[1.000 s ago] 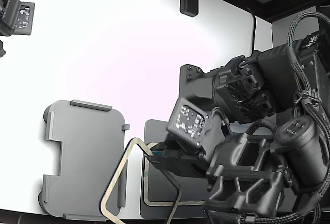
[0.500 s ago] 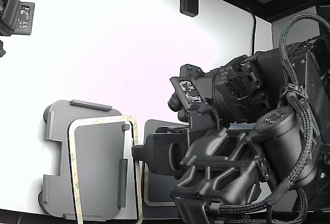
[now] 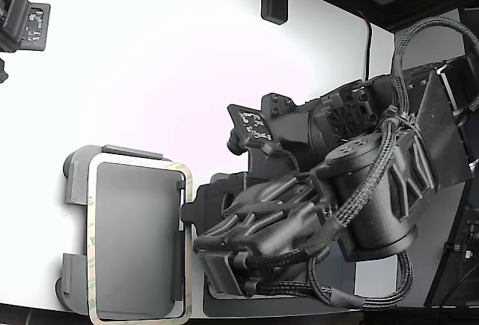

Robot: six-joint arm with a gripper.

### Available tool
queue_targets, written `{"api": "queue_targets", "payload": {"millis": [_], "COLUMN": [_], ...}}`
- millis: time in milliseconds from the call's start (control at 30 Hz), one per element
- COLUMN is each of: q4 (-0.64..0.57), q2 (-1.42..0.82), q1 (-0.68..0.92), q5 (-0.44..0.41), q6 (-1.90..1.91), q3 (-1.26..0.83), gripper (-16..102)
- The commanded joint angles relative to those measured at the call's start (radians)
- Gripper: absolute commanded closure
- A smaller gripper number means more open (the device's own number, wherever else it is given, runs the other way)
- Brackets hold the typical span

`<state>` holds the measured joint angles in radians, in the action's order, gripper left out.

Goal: Grab top frame and put it into gray box.

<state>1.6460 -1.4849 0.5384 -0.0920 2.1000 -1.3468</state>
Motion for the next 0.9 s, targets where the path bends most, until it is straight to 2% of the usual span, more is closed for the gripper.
{"api": "queue_targets", "payload": {"millis": [0,367,867], "q4": [0.011,0.011,0.011], "q2": [-0.011,0.046,0.069], "q1": [-0.015,-0.020,-0.031], "q5": [-0.008,0.032,0.015], "q6": [0.014,0.043,0.044], "q3": [0.023,0.048,0.038], "gripper": [99,99,99]}}
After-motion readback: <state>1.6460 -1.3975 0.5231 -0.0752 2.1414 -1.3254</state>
